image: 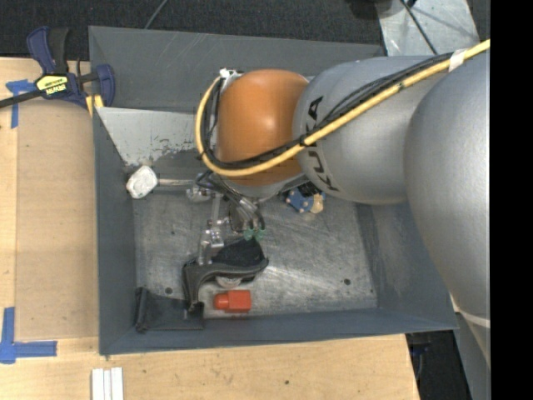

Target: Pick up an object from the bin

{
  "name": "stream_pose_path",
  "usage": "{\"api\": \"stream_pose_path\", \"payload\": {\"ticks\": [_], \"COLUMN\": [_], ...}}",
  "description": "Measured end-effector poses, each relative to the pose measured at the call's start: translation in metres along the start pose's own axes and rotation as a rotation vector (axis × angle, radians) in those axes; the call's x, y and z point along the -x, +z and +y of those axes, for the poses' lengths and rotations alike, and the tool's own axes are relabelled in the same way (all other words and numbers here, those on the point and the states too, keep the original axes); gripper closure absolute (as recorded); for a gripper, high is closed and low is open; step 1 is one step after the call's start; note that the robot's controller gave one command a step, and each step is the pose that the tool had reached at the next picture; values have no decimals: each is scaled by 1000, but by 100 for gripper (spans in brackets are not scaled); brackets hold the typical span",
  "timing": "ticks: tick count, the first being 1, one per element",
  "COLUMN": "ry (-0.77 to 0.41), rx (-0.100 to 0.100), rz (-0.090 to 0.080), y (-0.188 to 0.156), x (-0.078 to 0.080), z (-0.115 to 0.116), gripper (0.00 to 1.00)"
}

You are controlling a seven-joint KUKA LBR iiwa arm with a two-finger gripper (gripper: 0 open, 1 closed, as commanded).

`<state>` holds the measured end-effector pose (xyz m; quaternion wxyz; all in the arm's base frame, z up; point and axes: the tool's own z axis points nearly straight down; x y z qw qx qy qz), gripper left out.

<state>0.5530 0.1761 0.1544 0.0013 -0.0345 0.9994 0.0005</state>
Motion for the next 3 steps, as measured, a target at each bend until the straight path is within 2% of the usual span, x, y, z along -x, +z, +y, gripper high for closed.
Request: {"api": "stream_pose_path", "payload": {"ticks": [1,2,3], "ry": [-164,-165,-167], "rx": [1,-1,-1], "rz": [-11,-4,-1], "y": [54,55,-47], "x": [-43,-45,-60], "z": [-67,-66,-55], "gripper": [0,100,100]}}
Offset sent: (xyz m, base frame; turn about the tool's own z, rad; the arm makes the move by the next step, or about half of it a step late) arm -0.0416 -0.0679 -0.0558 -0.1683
